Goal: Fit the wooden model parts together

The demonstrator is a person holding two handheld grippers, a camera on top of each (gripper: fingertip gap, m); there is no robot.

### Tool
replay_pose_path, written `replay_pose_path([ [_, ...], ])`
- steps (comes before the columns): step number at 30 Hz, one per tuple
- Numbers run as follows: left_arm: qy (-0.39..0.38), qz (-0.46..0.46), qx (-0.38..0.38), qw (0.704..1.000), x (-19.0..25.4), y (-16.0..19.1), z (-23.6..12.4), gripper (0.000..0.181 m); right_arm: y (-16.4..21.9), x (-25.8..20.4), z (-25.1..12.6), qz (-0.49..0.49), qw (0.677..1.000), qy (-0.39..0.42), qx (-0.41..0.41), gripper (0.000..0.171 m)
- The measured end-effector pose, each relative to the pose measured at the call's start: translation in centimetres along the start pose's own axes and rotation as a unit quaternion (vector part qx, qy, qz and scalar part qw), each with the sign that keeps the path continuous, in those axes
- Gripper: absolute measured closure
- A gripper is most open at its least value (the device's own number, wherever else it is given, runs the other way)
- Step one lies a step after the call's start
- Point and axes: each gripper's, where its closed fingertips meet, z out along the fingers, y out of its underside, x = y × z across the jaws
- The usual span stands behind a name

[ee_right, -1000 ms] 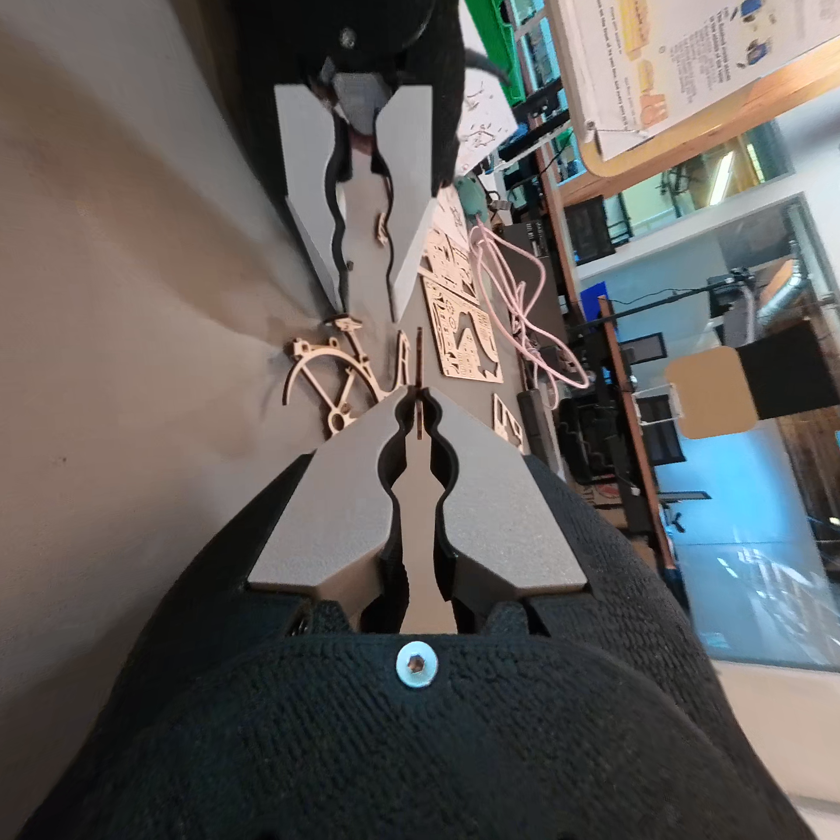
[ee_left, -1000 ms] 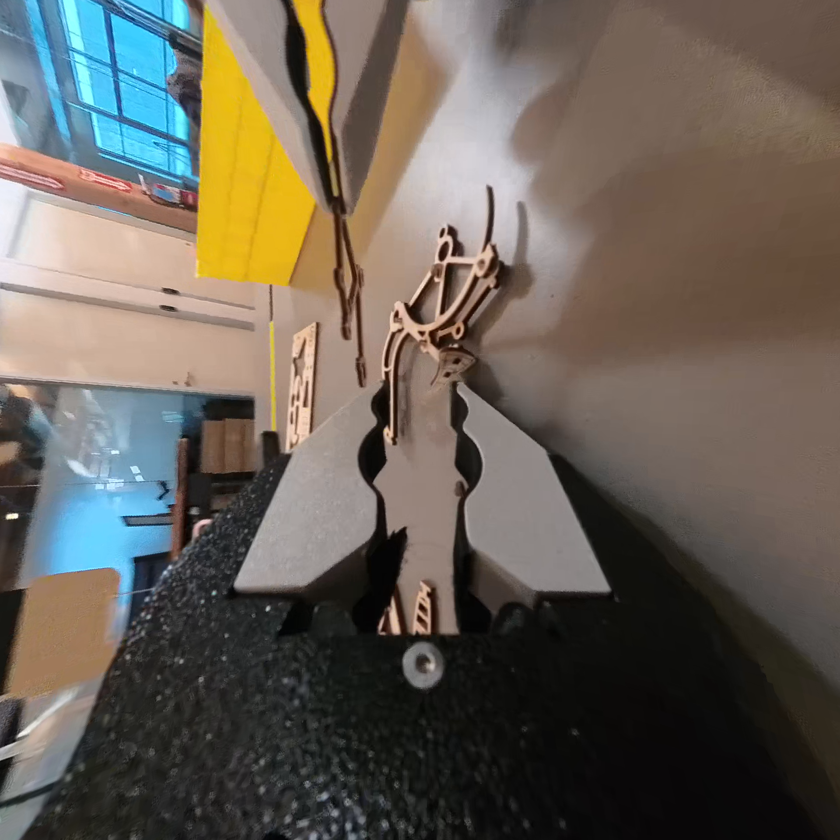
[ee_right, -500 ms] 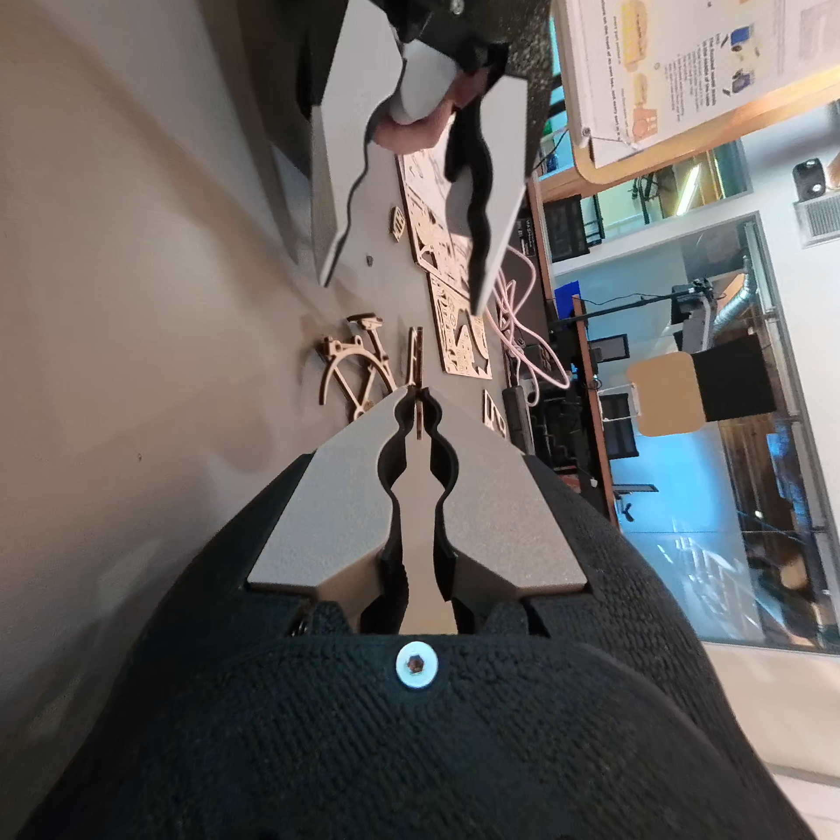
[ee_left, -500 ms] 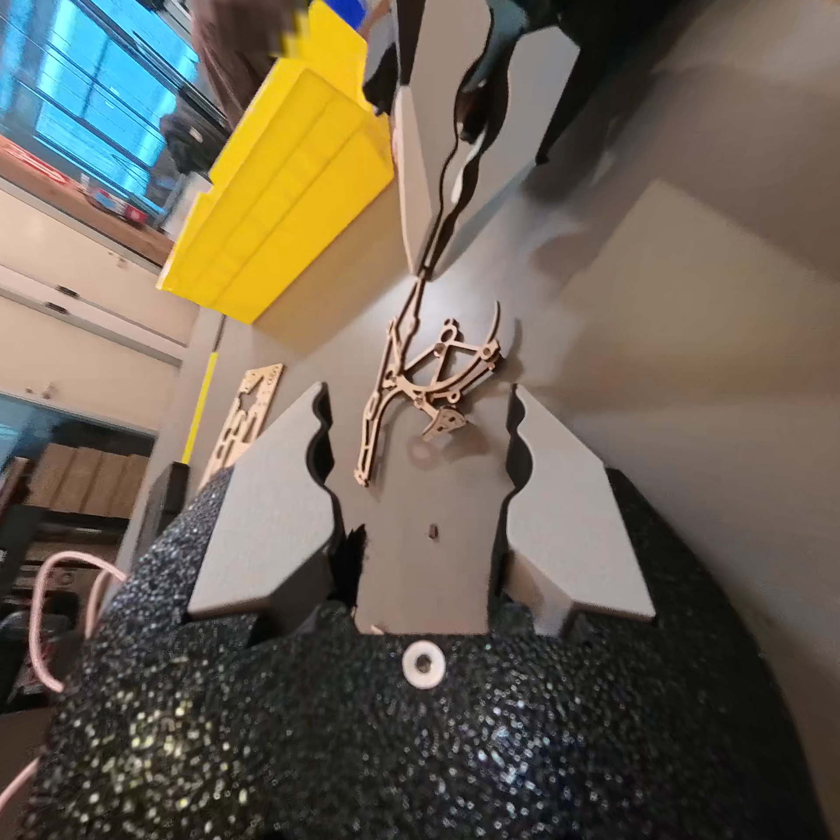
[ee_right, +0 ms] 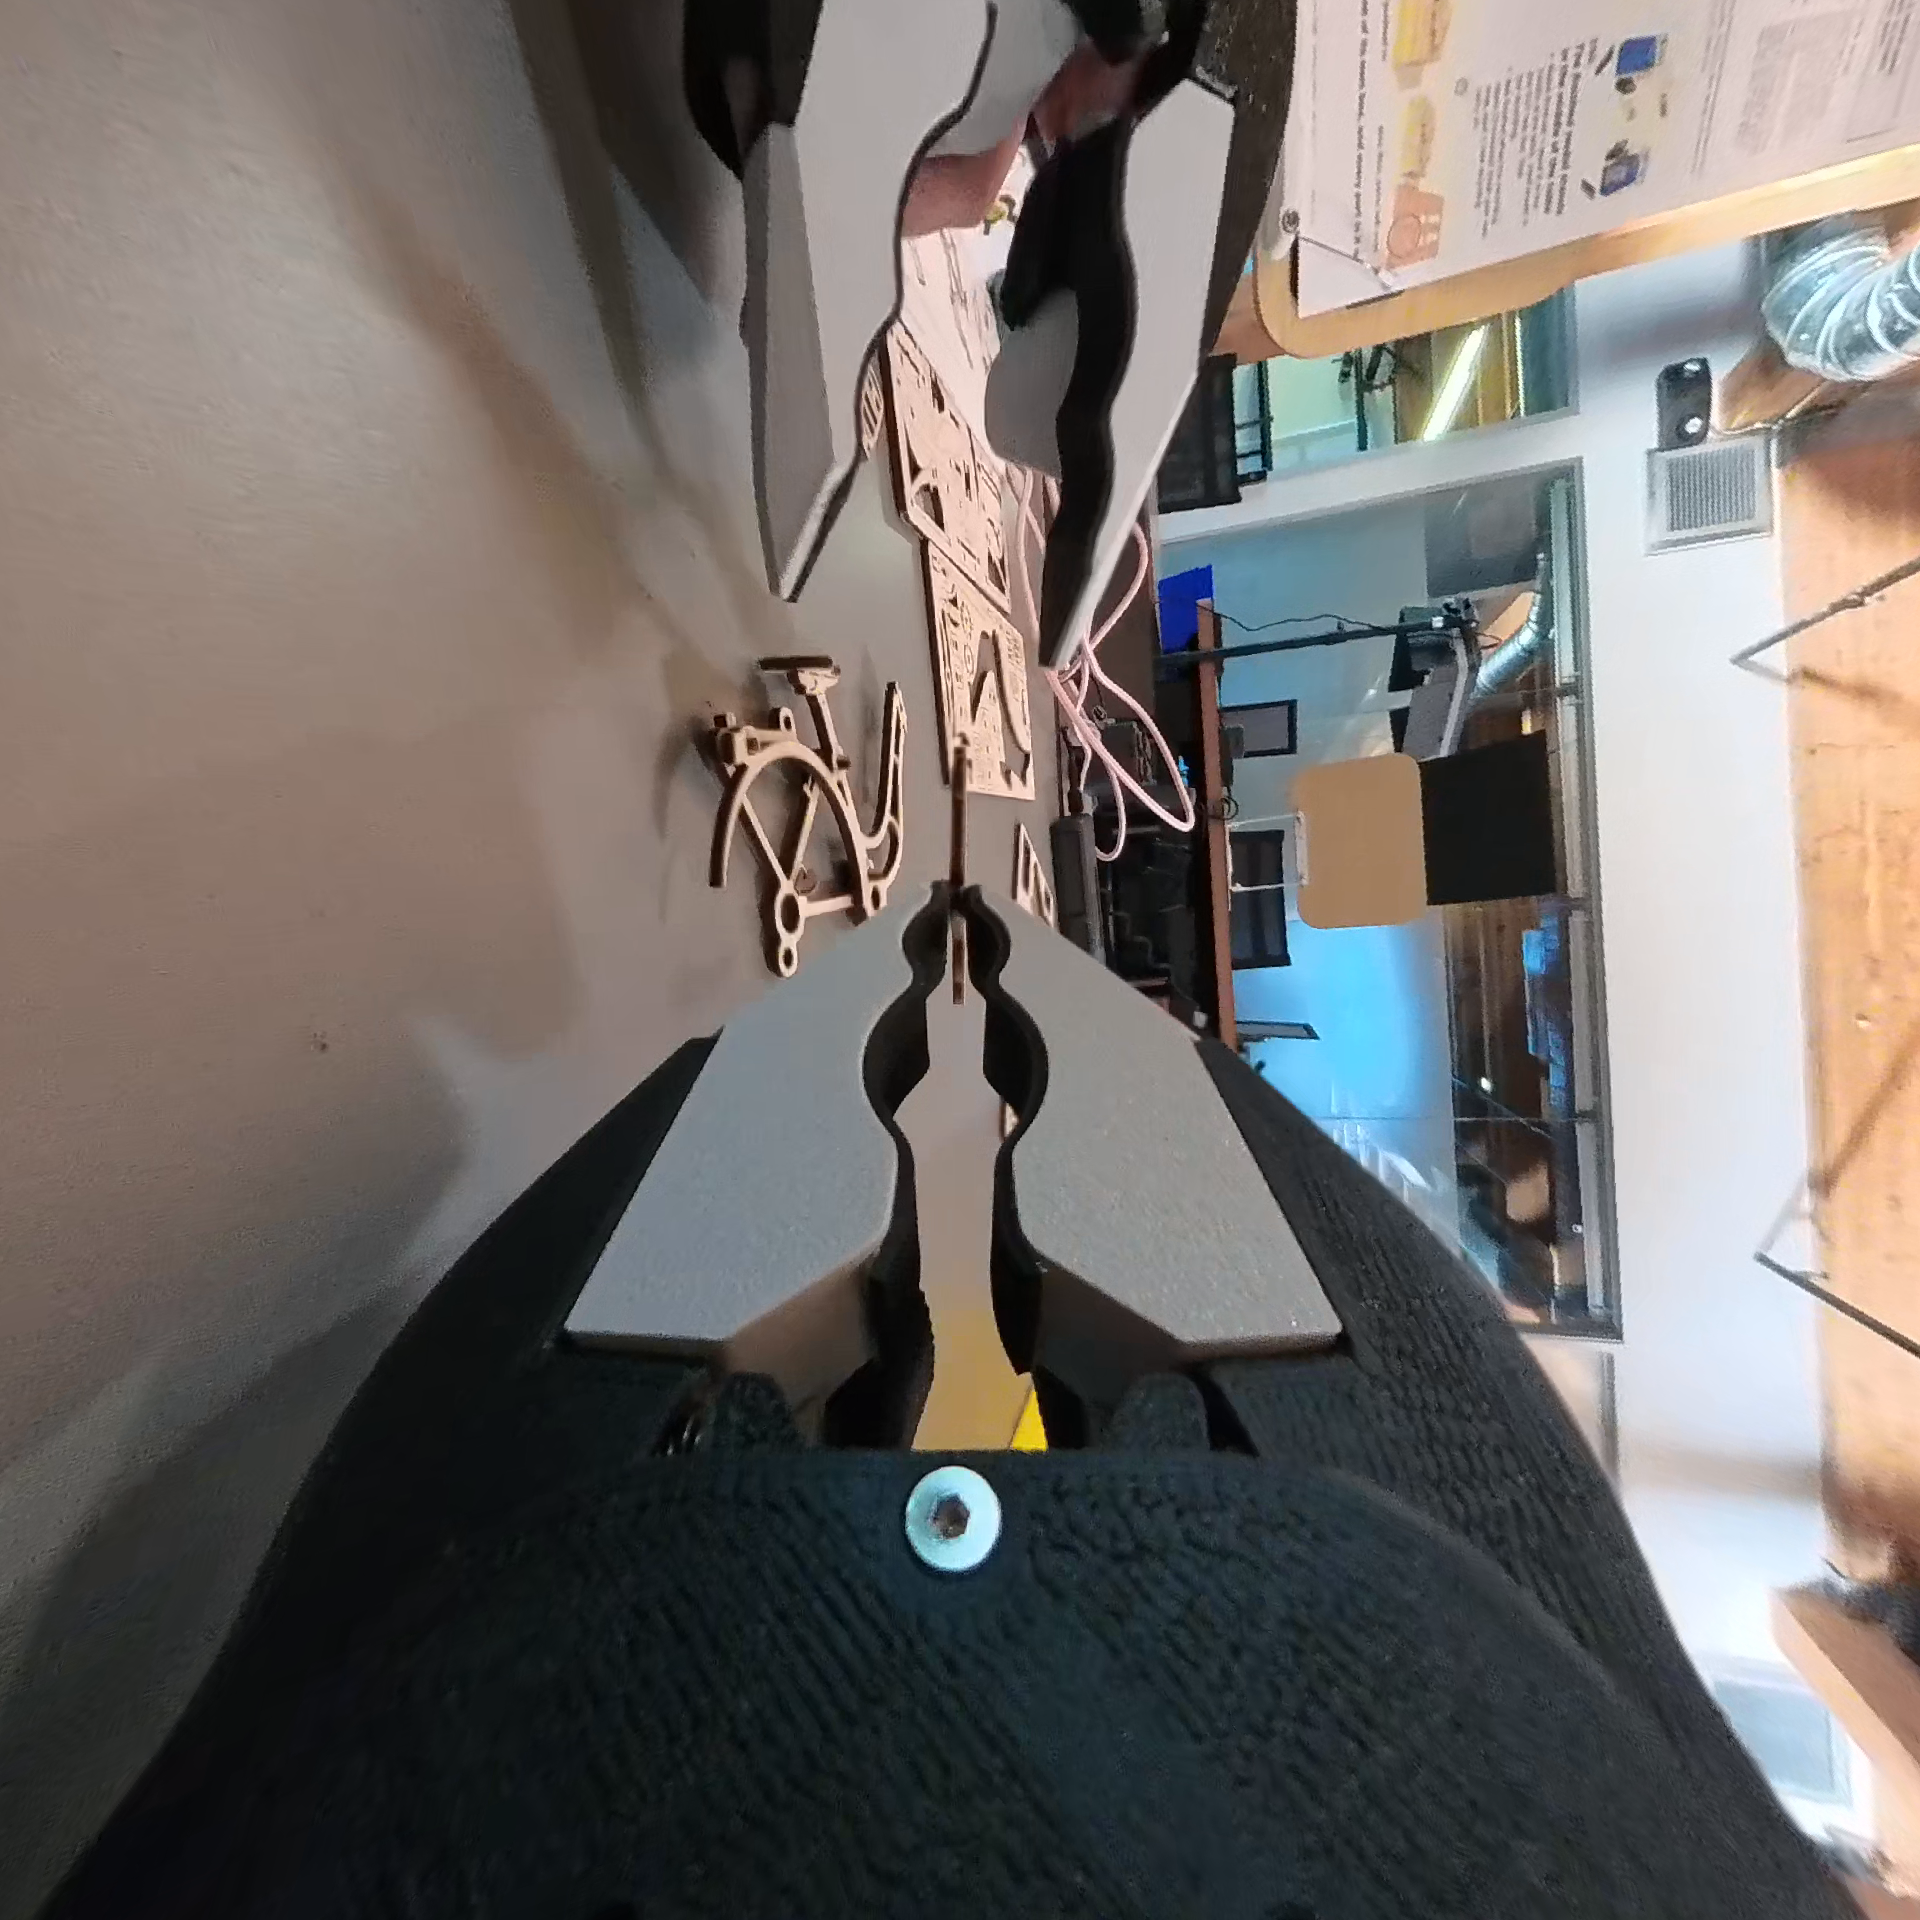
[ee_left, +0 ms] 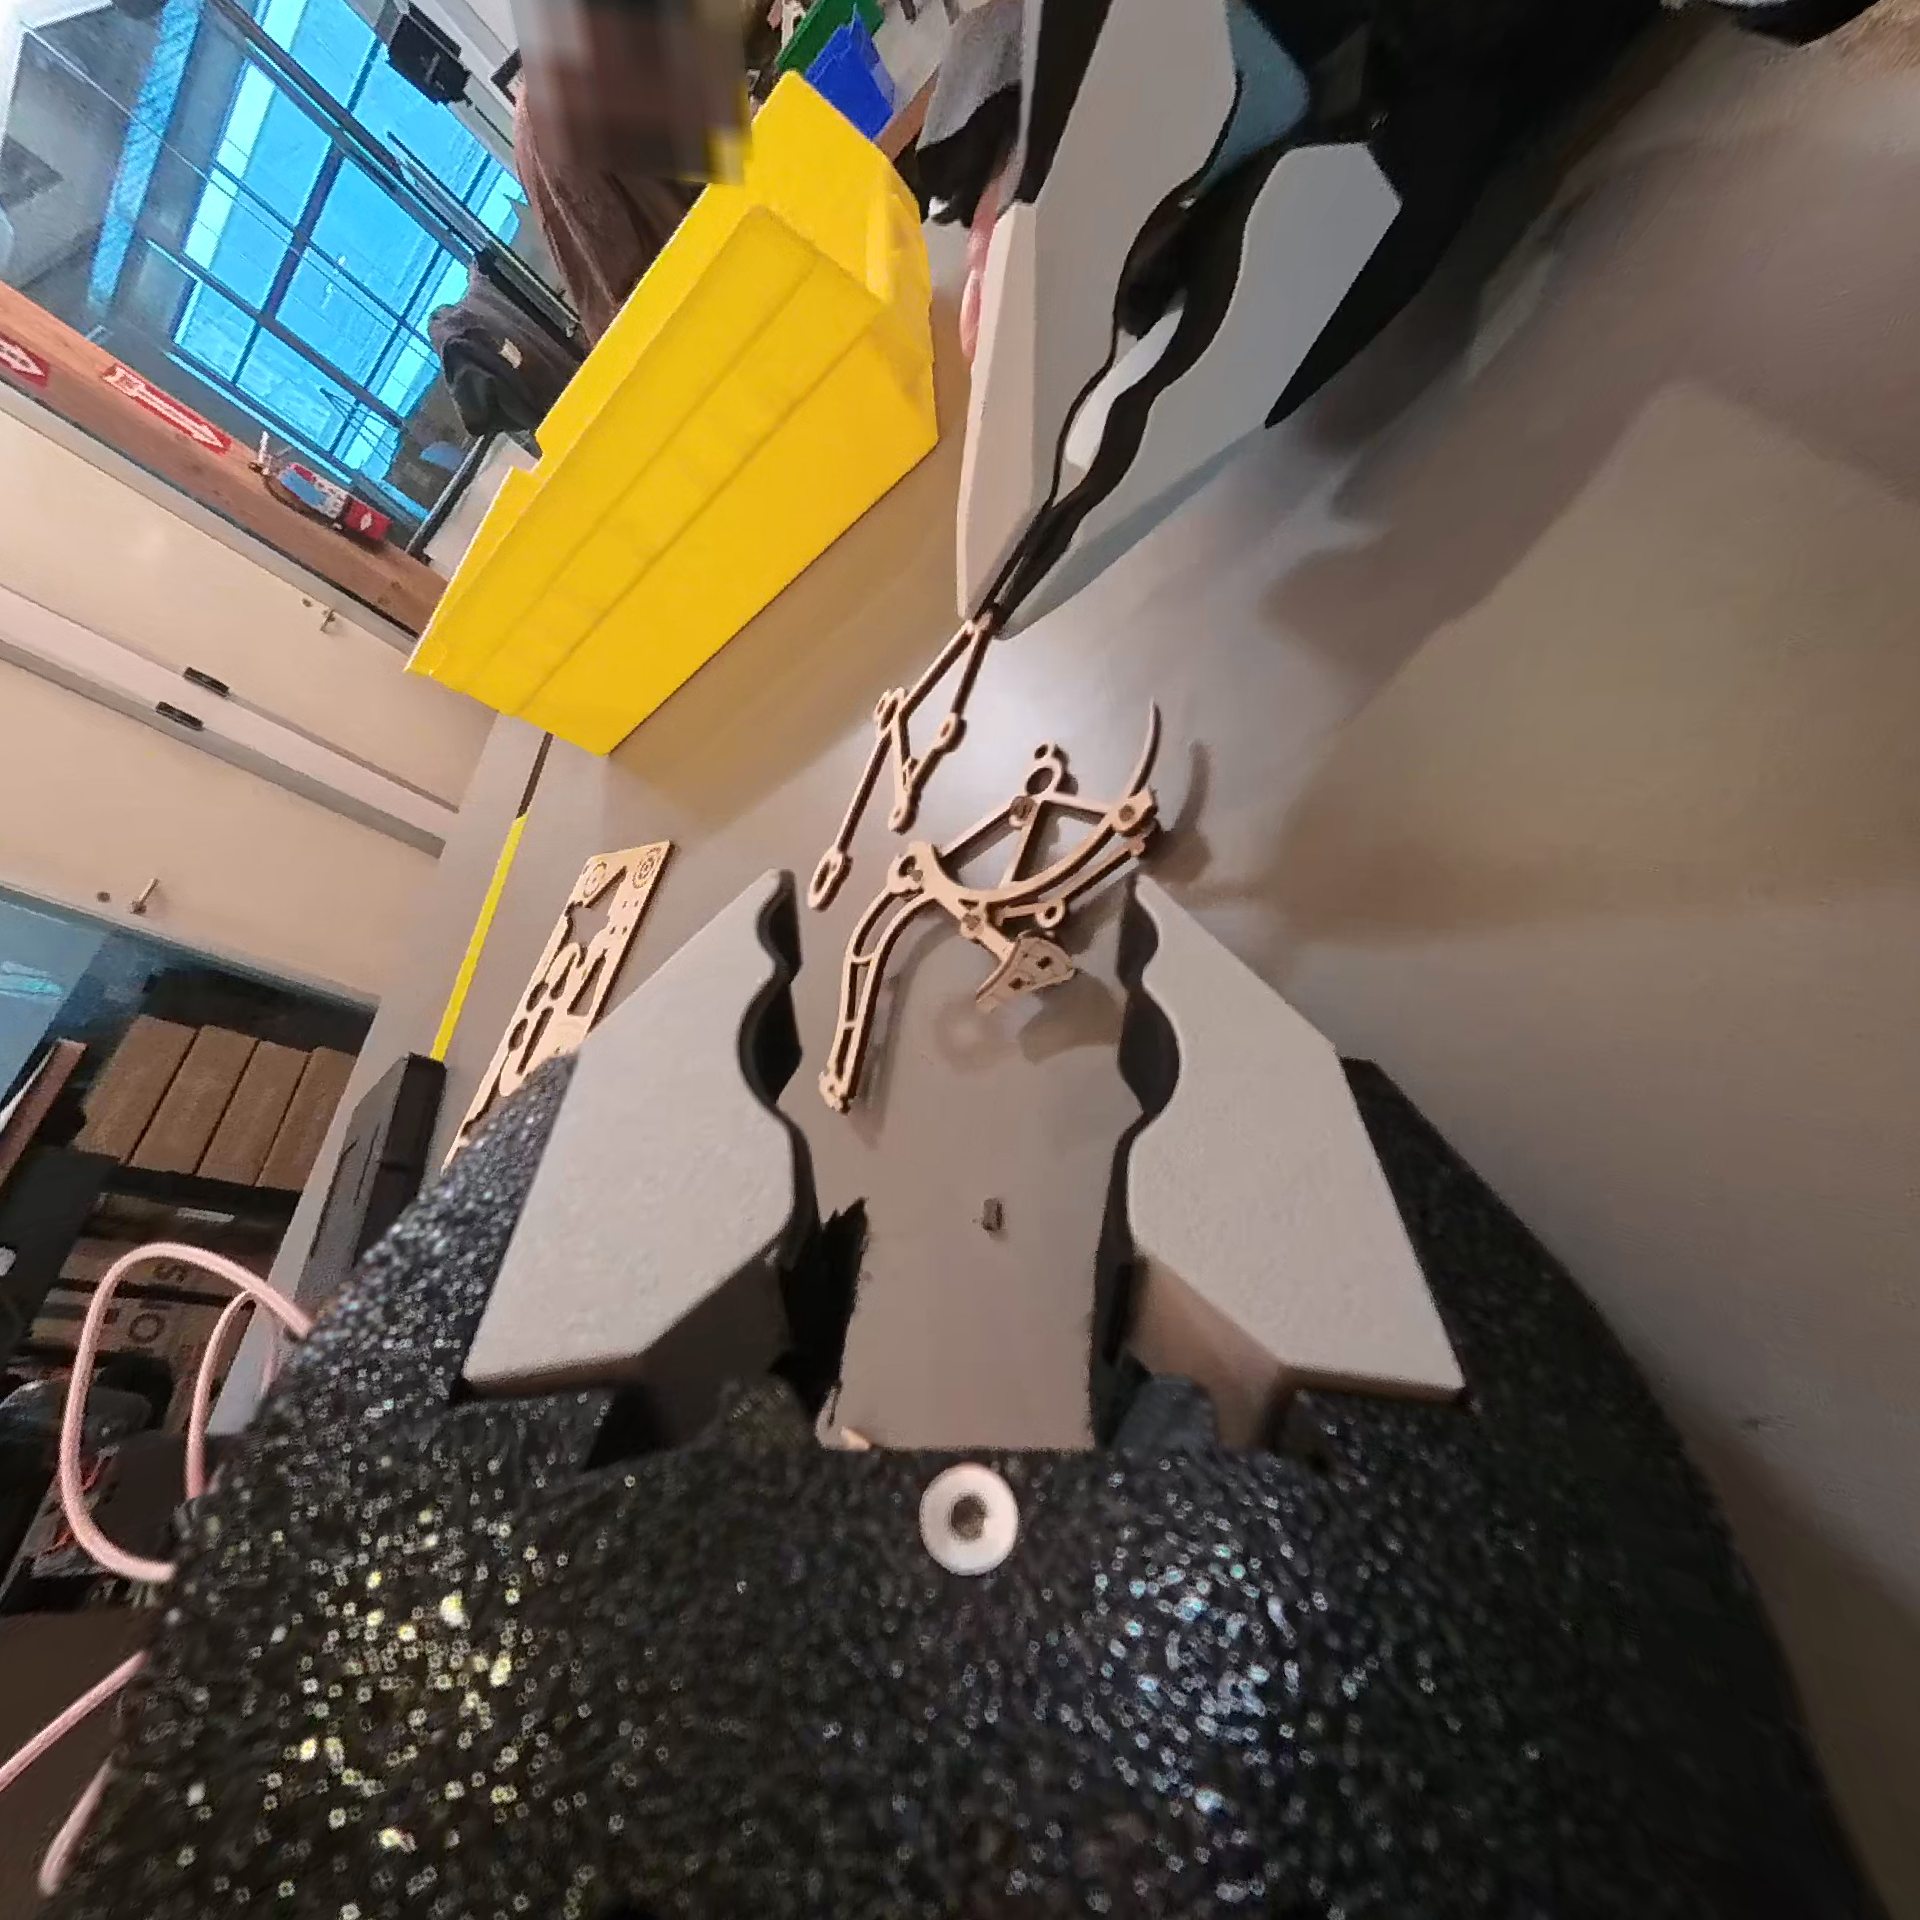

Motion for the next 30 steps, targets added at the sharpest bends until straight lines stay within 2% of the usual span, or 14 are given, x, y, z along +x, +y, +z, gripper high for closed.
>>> replay_pose_path([
  [11,-0.028,-0.008,0.014,0.999,-1.0,-0.5,-0.4,0.136,-0.8,0.2,-0.2,-0.026,0.999,0.019,0.01,0.171],
  [15,-0.043,0.028,0.002,0.999,-0.8,-0.6,-0.1,0.148,-1.4,0.2,-0.1,-0.024,0.999,0.018,0.021,0.171],
  [19,-0.058,0.059,-0.004,0.997,-0.7,-1.0,0.1,0.152,-1.9,0.2,-0.1,-0.02,0.999,0.017,0.031,0.171],
  [25,-0.063,0.113,-0.022,0.991,-0.3,-0.6,0.3,0.18,-2.8,0.1,-0.4,-0.01,0.999,0.011,0.052,0.171],
  [30,-0.065,0.154,-0.035,0.985,0.0,-0.4,0.4,0.181,-2.9,0.0,-0.4,-0.01,0.998,0.007,0.055,0.17],
])
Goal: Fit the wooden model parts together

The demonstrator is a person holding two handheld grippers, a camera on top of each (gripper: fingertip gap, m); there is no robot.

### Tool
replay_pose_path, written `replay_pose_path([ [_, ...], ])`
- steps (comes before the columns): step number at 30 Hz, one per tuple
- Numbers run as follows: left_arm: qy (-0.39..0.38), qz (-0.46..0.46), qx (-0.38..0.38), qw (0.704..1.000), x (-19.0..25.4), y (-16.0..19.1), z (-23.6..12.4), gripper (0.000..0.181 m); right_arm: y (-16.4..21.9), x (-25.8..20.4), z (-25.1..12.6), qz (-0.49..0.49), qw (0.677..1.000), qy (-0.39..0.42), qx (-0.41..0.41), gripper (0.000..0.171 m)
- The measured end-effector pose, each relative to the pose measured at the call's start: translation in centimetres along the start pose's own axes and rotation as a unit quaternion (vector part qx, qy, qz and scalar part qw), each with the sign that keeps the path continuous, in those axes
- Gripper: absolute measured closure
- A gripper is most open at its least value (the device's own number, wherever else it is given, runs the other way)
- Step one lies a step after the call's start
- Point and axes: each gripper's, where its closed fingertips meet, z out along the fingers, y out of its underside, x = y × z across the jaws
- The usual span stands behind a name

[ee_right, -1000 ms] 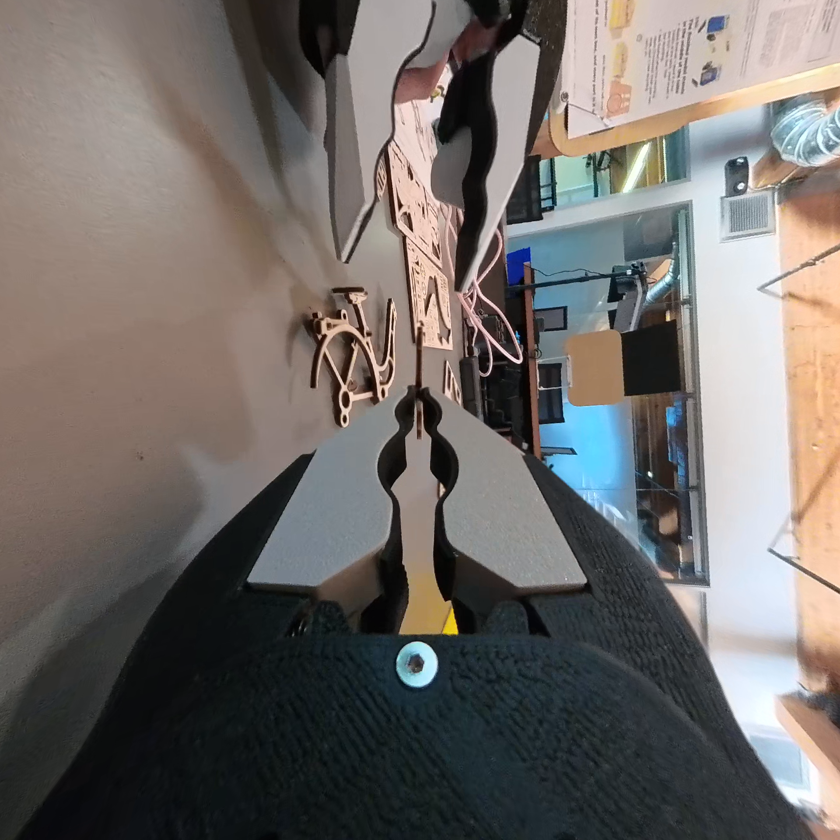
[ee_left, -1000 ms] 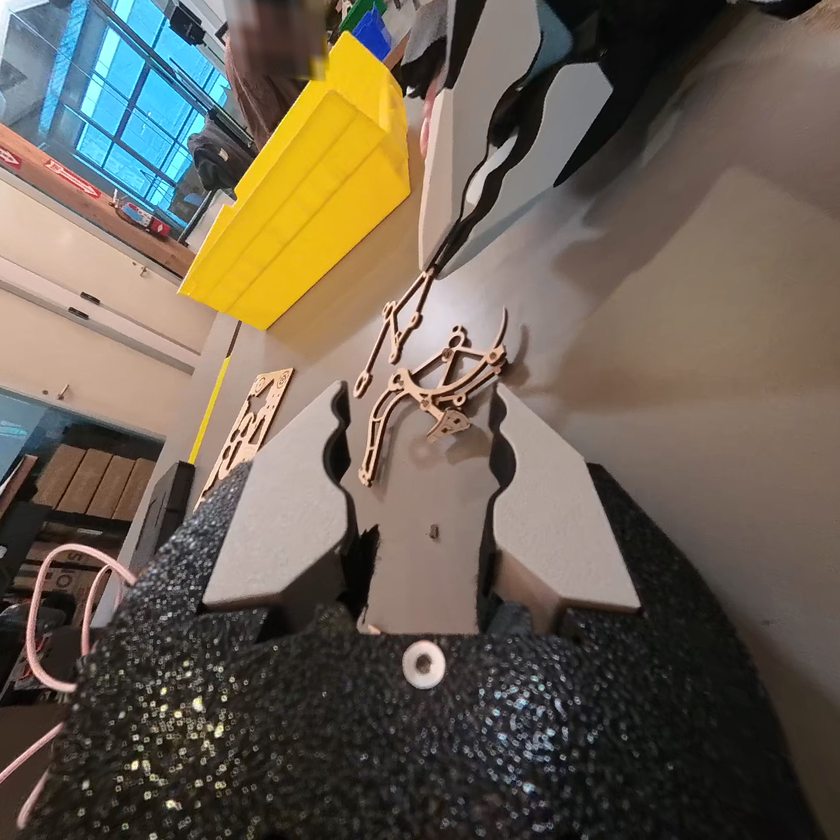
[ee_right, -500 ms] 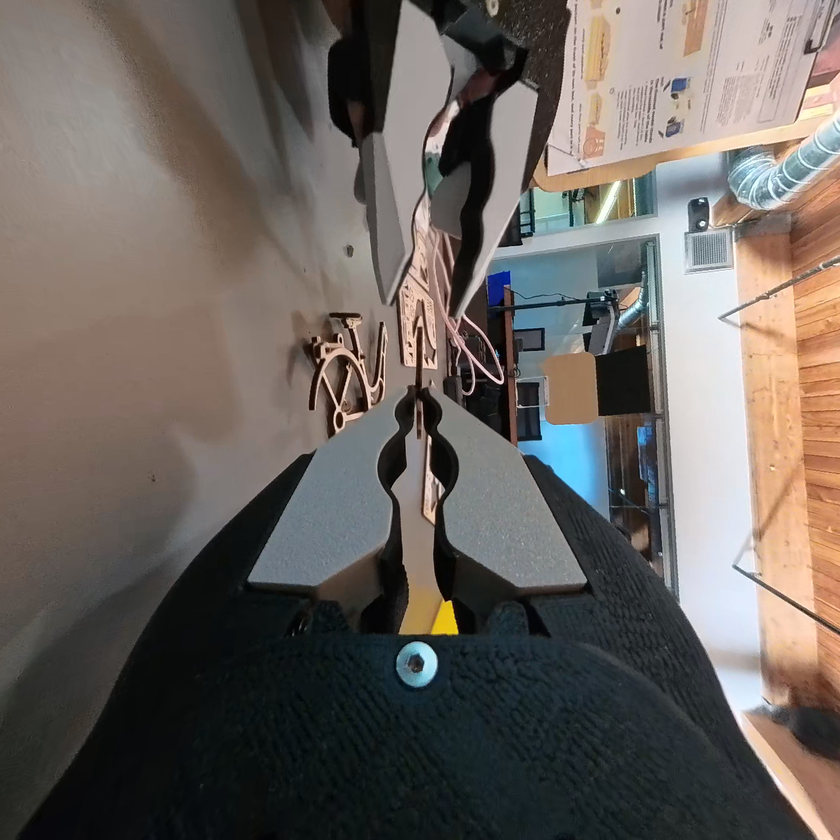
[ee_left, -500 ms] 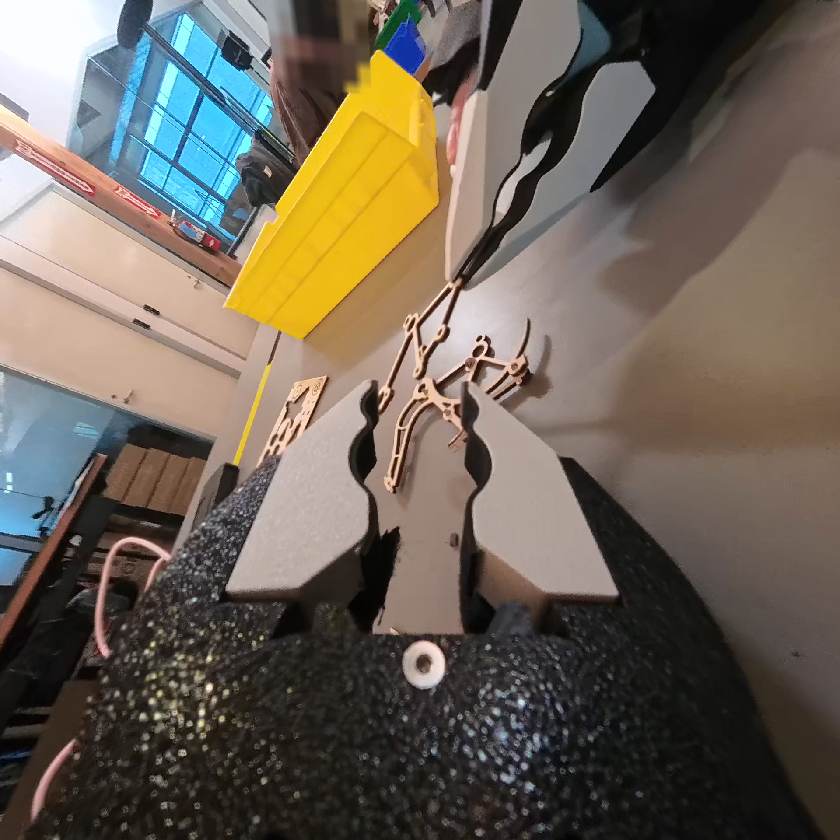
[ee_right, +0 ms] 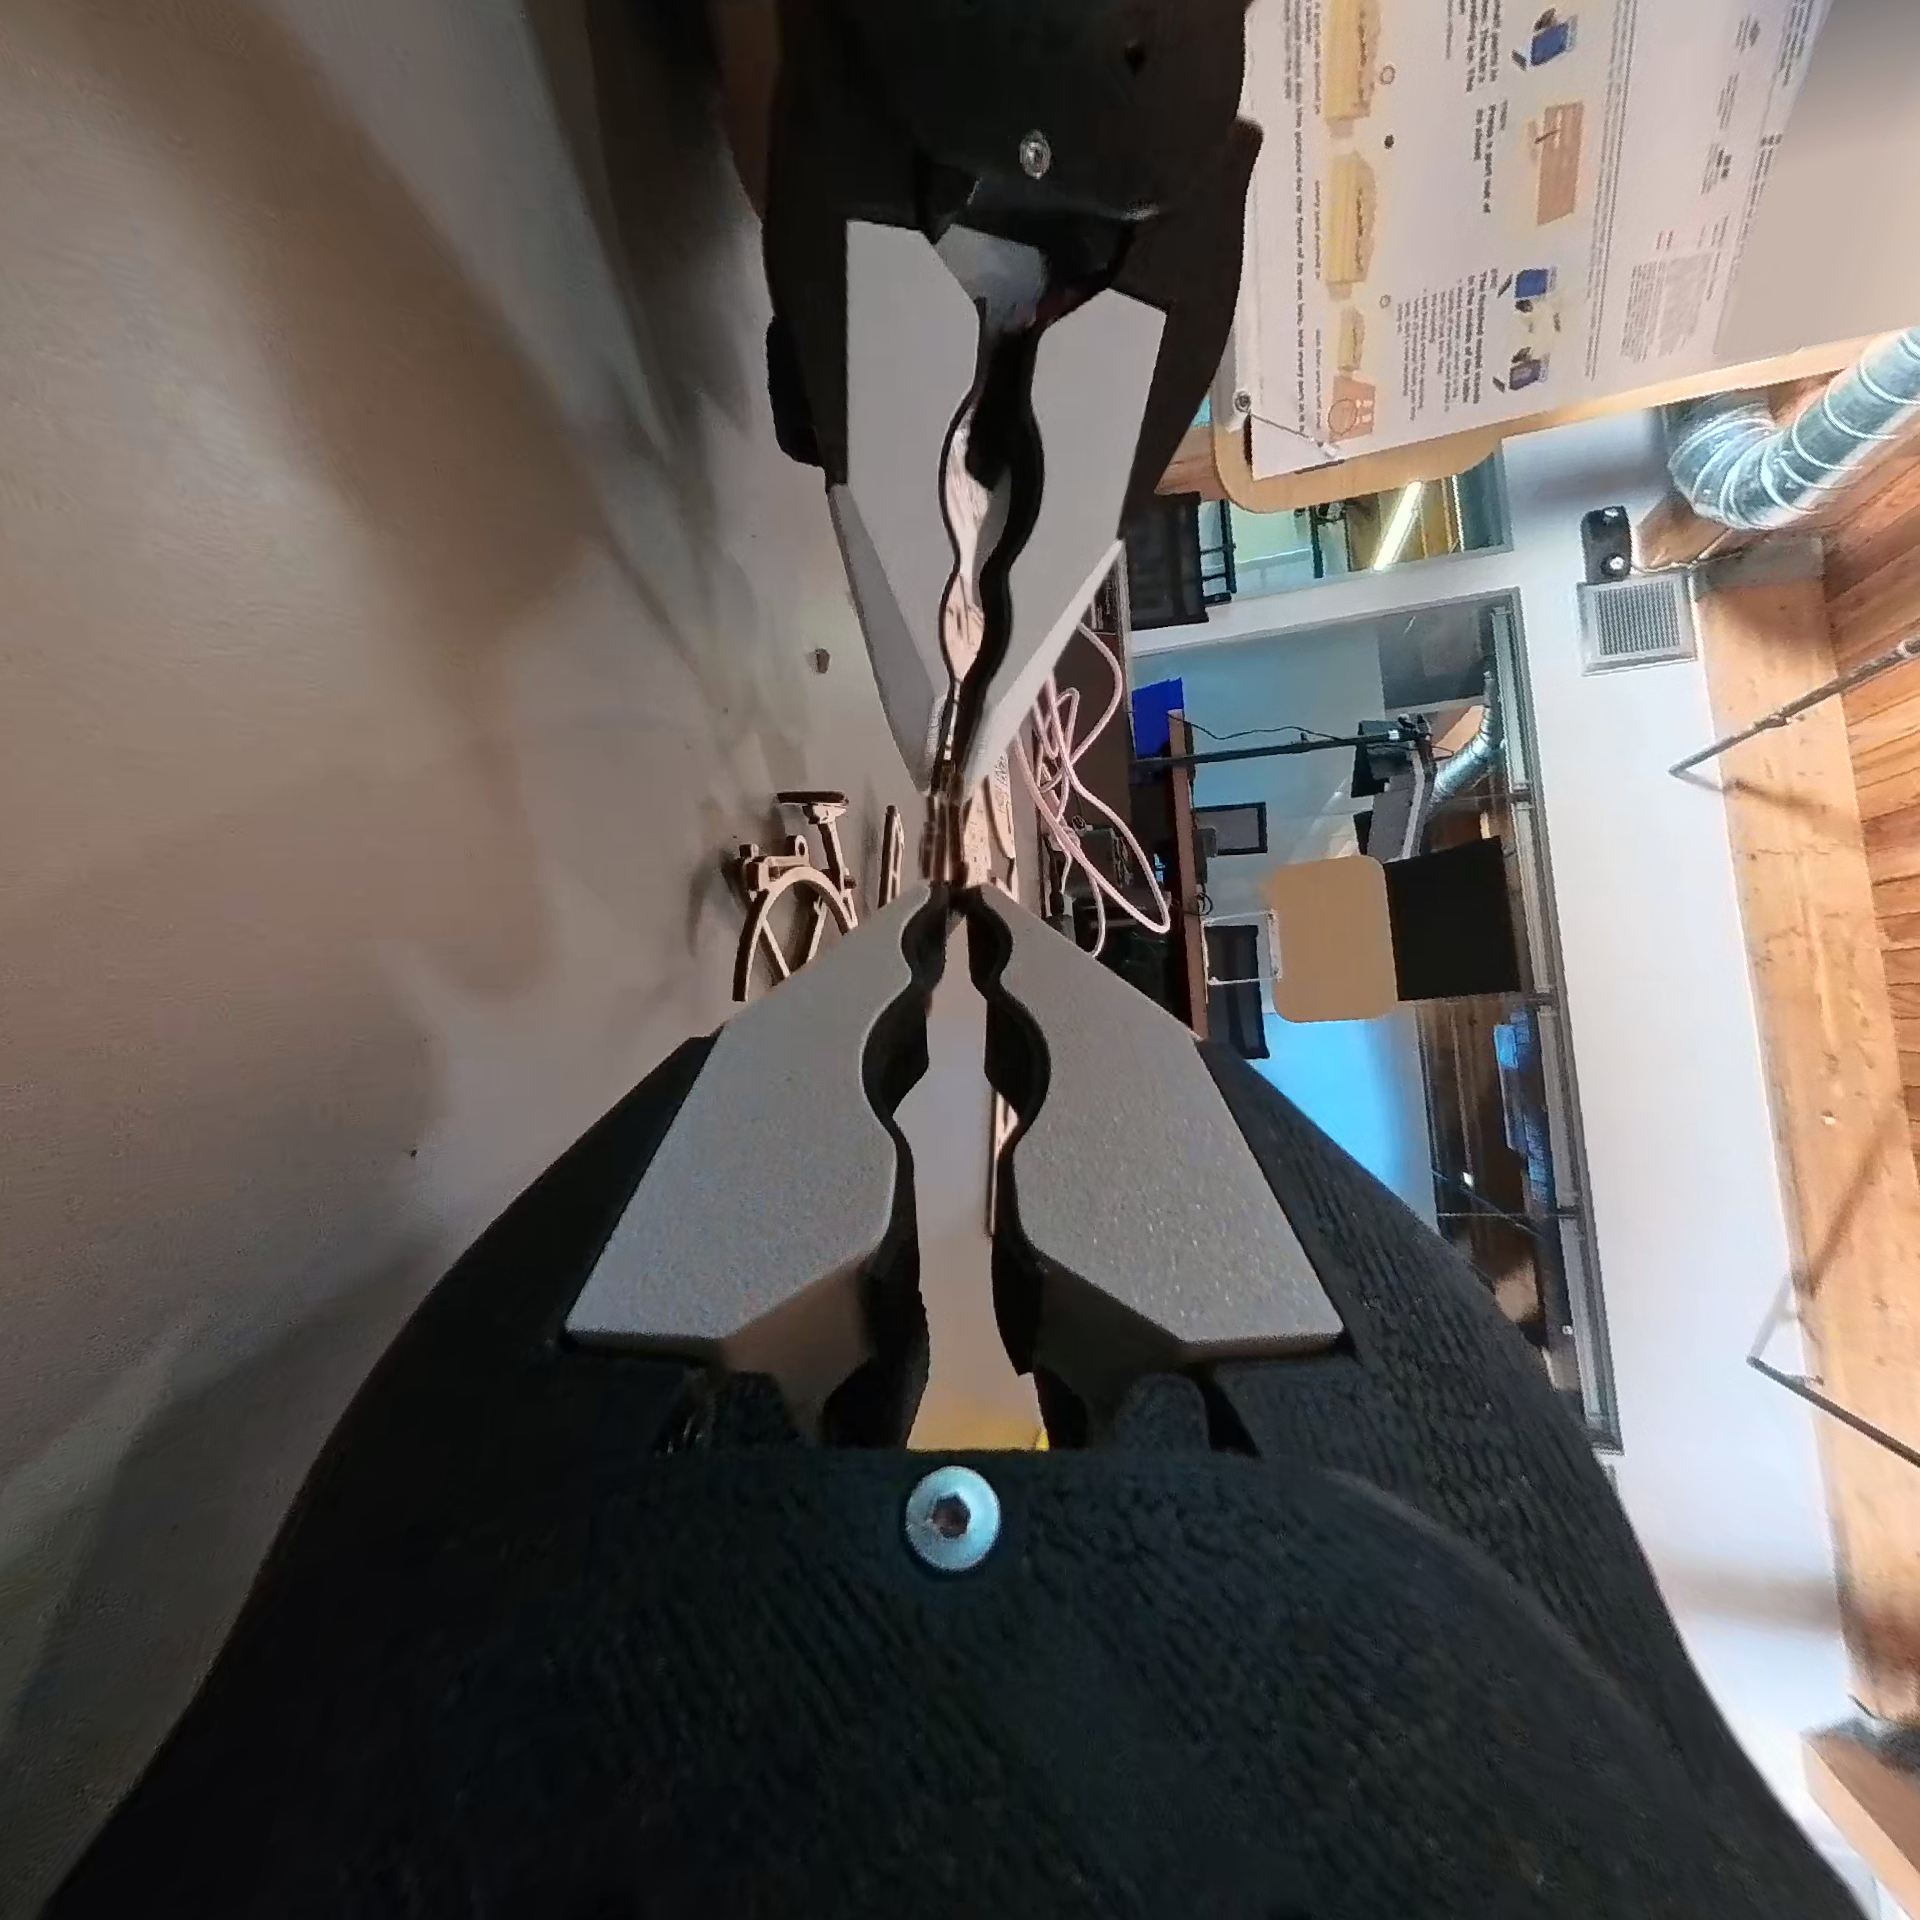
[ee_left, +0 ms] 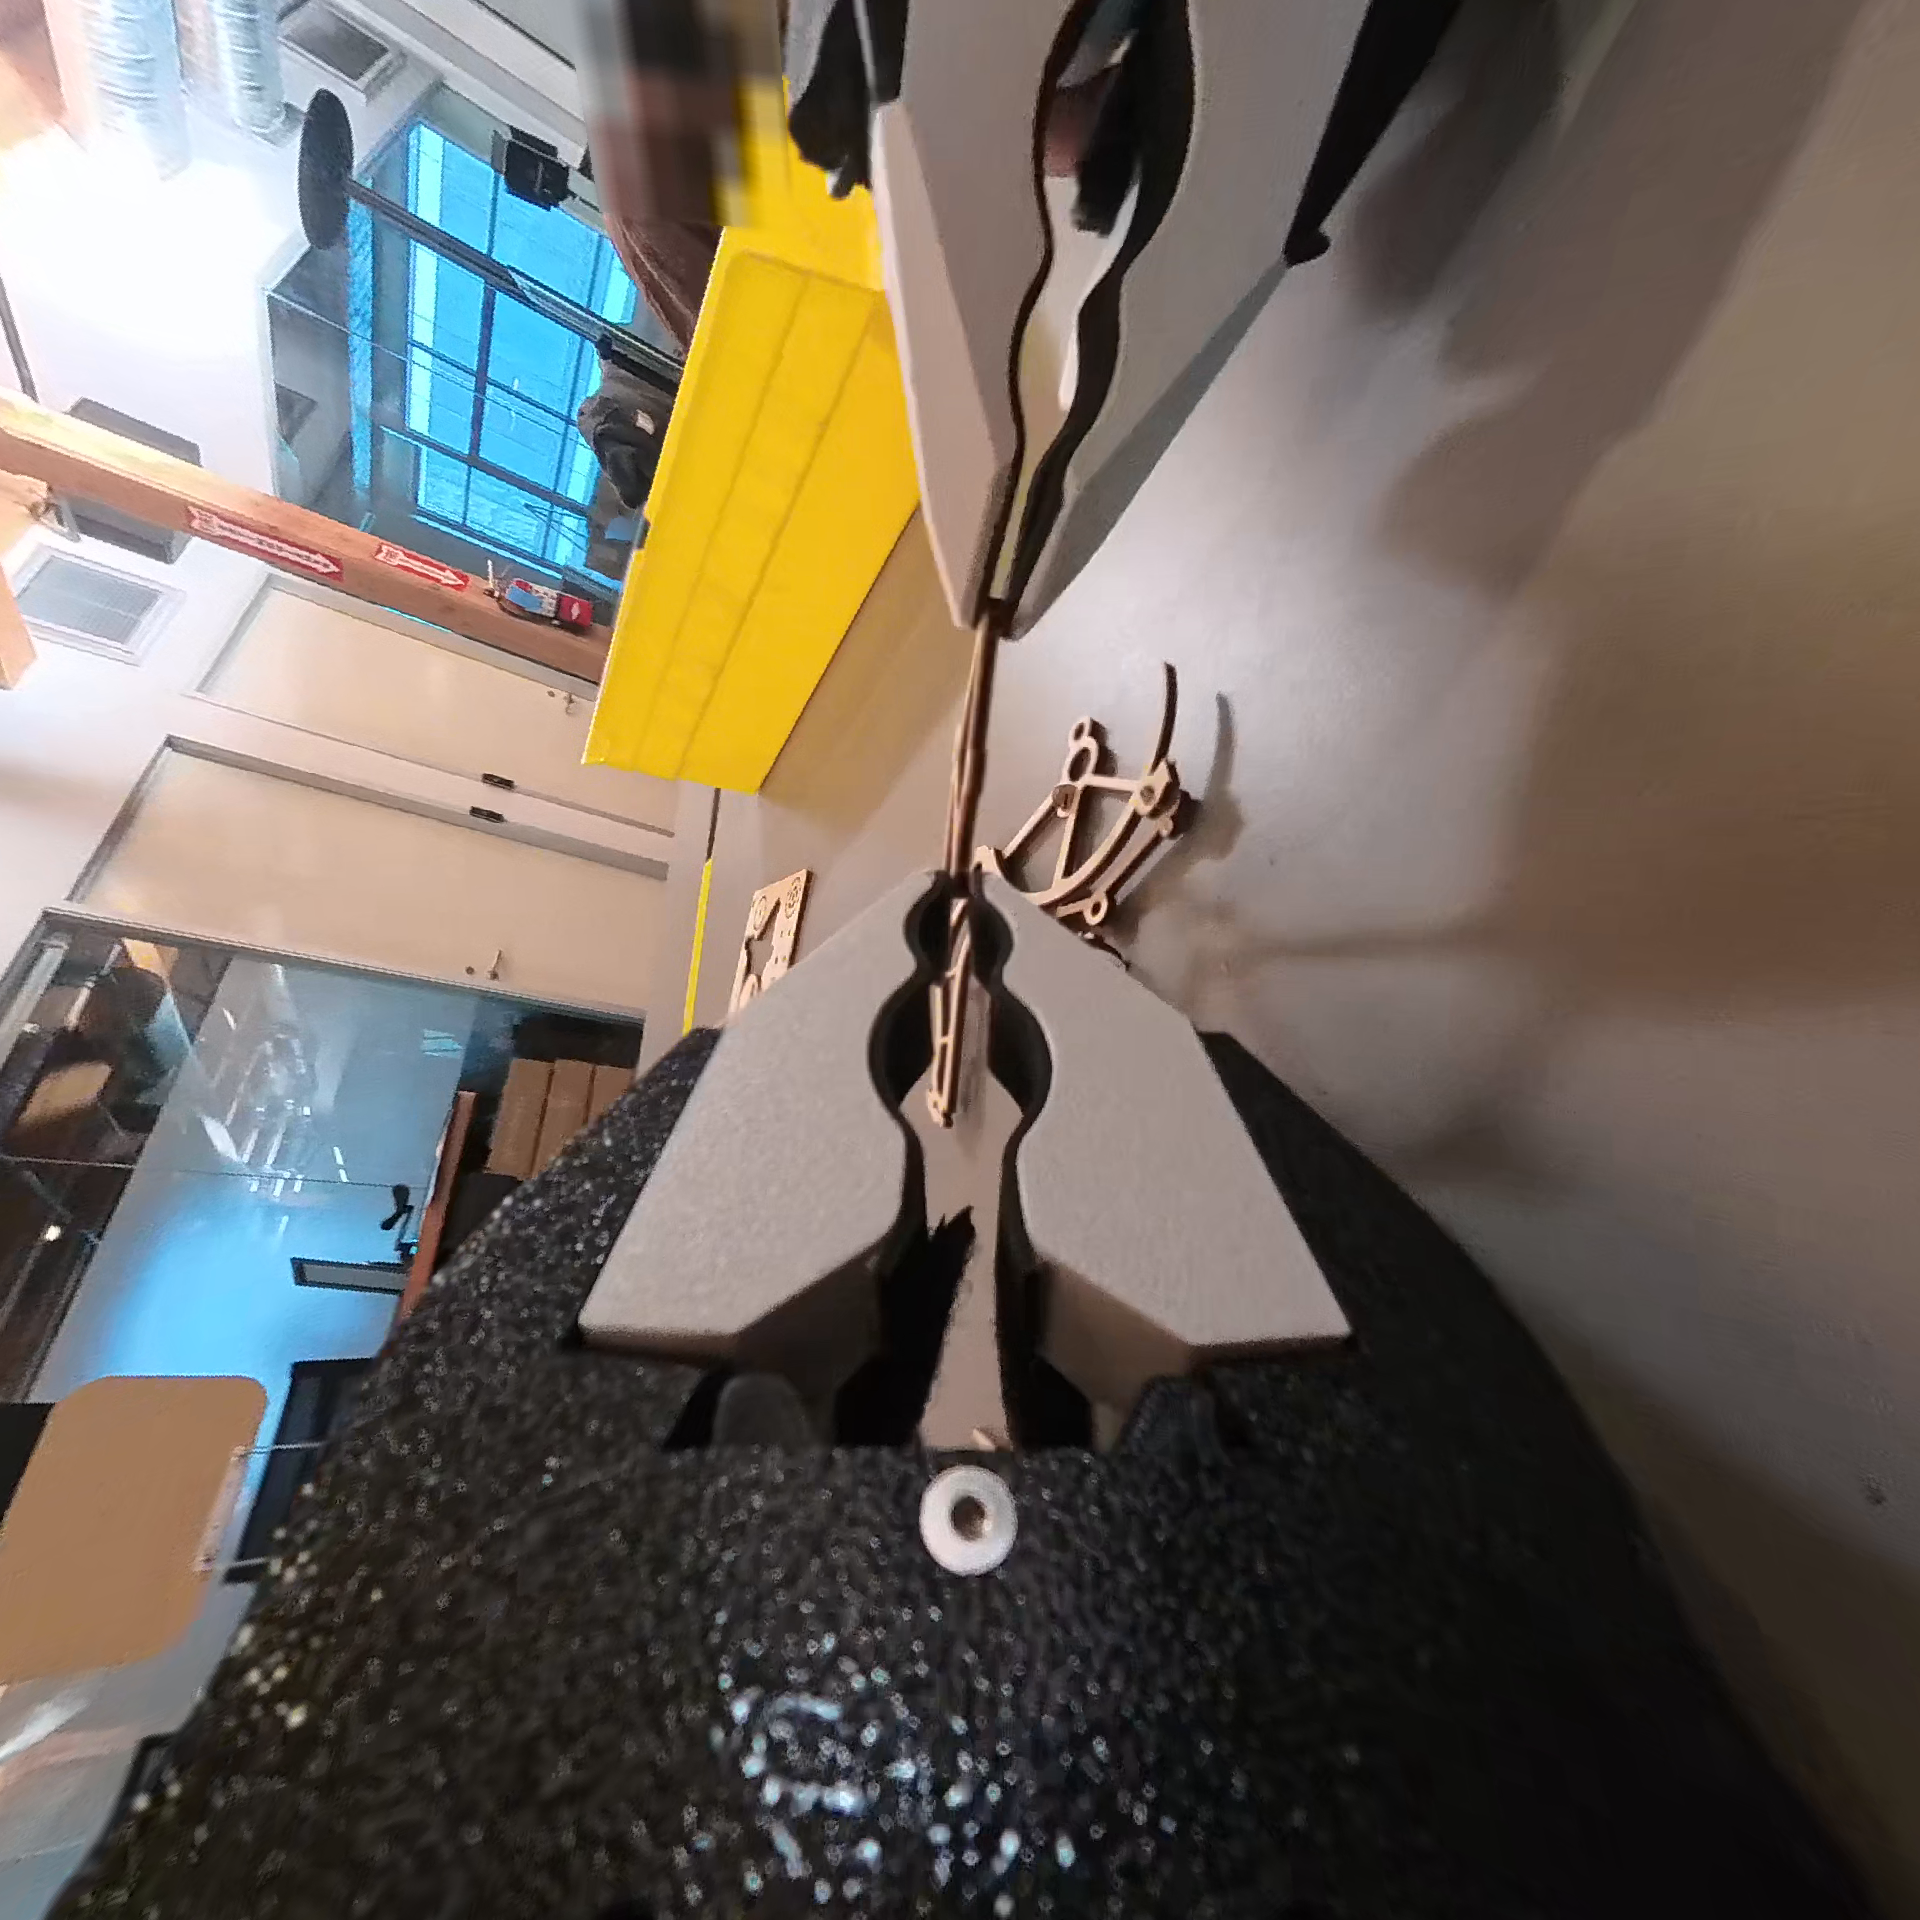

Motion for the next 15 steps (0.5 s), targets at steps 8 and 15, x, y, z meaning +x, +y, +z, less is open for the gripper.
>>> replay_pose_path([
  [8,-0.017,0.016,0.014,1.0,-0.5,-0.5,-0.5,0.181,1.2,-0.2,-0.1,0.029,0.999,-0.019,0.002,0.152],
  [15,0.001,0.038,0.057,0.998,0.4,-1.8,-0.9,0.181,1.5,0.1,-0.3,0.066,0.997,-0.026,0.014,0.162],
])
